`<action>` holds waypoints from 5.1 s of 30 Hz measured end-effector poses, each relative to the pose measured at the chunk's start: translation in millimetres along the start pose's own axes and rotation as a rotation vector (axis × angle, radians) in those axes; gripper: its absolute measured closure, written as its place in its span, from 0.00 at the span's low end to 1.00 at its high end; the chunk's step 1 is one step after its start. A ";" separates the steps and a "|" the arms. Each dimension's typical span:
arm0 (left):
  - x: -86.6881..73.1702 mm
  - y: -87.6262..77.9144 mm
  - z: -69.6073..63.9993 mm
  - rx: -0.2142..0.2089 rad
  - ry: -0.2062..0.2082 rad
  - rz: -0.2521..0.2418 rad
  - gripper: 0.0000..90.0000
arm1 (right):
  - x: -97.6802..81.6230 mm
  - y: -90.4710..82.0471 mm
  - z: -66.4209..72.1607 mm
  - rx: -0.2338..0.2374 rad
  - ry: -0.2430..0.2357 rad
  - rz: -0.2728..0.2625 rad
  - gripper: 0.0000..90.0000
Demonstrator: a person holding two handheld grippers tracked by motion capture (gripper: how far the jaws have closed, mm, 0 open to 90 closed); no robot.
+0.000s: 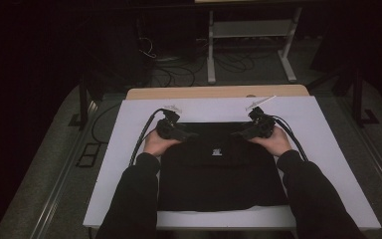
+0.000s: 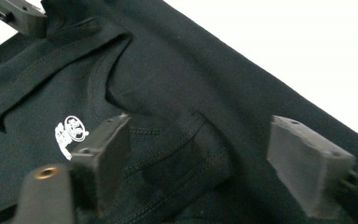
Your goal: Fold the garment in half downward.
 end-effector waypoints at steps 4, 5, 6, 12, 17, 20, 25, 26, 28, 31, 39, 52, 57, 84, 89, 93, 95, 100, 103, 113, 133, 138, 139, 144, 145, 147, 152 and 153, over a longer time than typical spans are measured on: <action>-3.1 5.3 0.8 0.004 0.016 0.021 0.24 | -2.0 3.8 -2.4 -0.001 0.001 0.010 0.37; -3.9 6.0 1.0 0.002 0.016 0.026 0.25 | -2.6 4.8 -3.0 0.000 0.000 0.013 0.38; -4.2 6.7 1.1 0.002 0.008 0.023 0.26 | -3.1 6.0 -3.3 0.002 0.002 0.013 0.41; -6.0 7.9 4.9 0.028 -0.001 0.013 0.40 | -5.6 13.0 -5.3 0.002 0.008 0.018 0.47; -8.0 10.4 8.3 0.045 -0.010 0.021 0.55 | -6.1 16.8 -5.6 -0.003 0.019 0.013 0.58; -9.7 12.0 9.3 0.041 -0.017 0.024 0.62 | -7.1 18.6 -4.8 0.001 0.018 0.010 0.65; -9.4 13.1 7.4 0.060 -0.005 0.034 0.64 | -8.9 21.8 -3.7 -0.004 0.021 0.005 0.75; -9.3 13.4 7.3 0.063 -0.004 0.034 0.65 | -9.2 21.8 -3.5 -0.001 0.029 0.004 0.78; -9.3 13.5 7.3 0.079 -0.001 0.038 0.69 | -9.9 21.5 -4.4 0.004 0.036 0.000 0.84; -9.4 13.1 6.8 0.082 -0.003 0.030 0.81 | -10.9 20.3 -5.2 0.013 0.053 -0.003 0.92; -9.0 7.3 5.4 0.060 -0.017 0.027 0.94 | -9.5 13.9 -3.0 0.036 0.055 -0.023 0.95; 5.0 -17.9 -7.8 0.071 0.007 -0.028 0.94 | 3.3 -12.7 6.4 0.060 0.057 -0.100 0.96; 8.2 -26.4 -15.5 0.062 0.016 -0.041 0.94 | 4.9 -24.7 12.6 0.055 0.039 -0.119 0.96; -16.6 -55.3 -61.9 -0.055 0.034 -0.125 0.94 | -25.7 -57.1 51.5 0.133 0.020 -0.176 0.96; -20.0 -57.8 -64.6 -0.063 0.026 -0.136 0.94 | -32.2 -58.6 53.6 0.134 0.026 -0.171 0.96; -25.4 -58.7 -69.9 -0.075 0.024 -0.128 0.94 | -39.5 -62.6 54.1 0.144 0.037 -0.170 0.96; -28.5 -59.5 -73.4 -0.080 0.025 -0.126 0.94 | -43.5 -64.4 55.7 0.155 0.047 -0.168 0.96; -40.5 -58.1 -84.2 -0.110 0.024 -0.104 0.94 | -51.4 -67.6 60.4 0.171 0.048 -0.162 0.96; -47.6 -58.2 -90.2 -0.123 0.027 -0.088 0.94 | -58.6 -69.5 66.7 0.196 0.030 -0.166 0.96; -60.2 -61.4 -103.4 -0.164 0.025 -0.074 0.94 | -76.2 -65.7 79.1 0.231 0.019 -0.116 0.96; -89.6 -67.7 -126.7 -0.235 0.025 -0.008 0.93 | -109.5 -66.6 101.8 0.306 0.039 -0.002 0.96; -98.3 -71.4 -129.7 -0.255 0.024 0.020 0.93 | -120.5 -67.5 112.8 0.350 0.030 0.041 0.96; -100.1 -72.0 -130.1 -0.255 0.023 0.023 0.93 | -122.3 -67.5 114.1 0.356 0.031 0.049 0.96; -109.6 -72.3 -136.3 -0.268 0.033 0.069 0.93 | -130.1 -67.7 118.4 0.371 0.034 0.072 0.96; -111.1 -72.0 -138.1 -0.270 0.035 0.078 0.93 | -131.9 -67.8 120.0 0.373 0.032 0.078 0.96; -114.1 -71.1 -141.1 -0.274 0.042 0.097 0.94 | -134.2 -68.4 122.2 0.378 0.030 0.084 0.96; -121.2 -68.8 -145.7 -0.285 0.054 0.147 0.94 | -137.6 -69.1 124.3 0.384 0.033 0.096 0.96; -122.4 -68.6 -146.6 -0.286 0.056 0.152 0.94 | -138.1 -69.4 125.0 0.385 0.034 0.098 0.96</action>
Point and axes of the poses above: each handheld gripper's, and its own axes: y roughly forward along the jaws, x roughly out of its top, z roughly to its left, the point moved 6 cm from there along y, roughly forward along the jaws
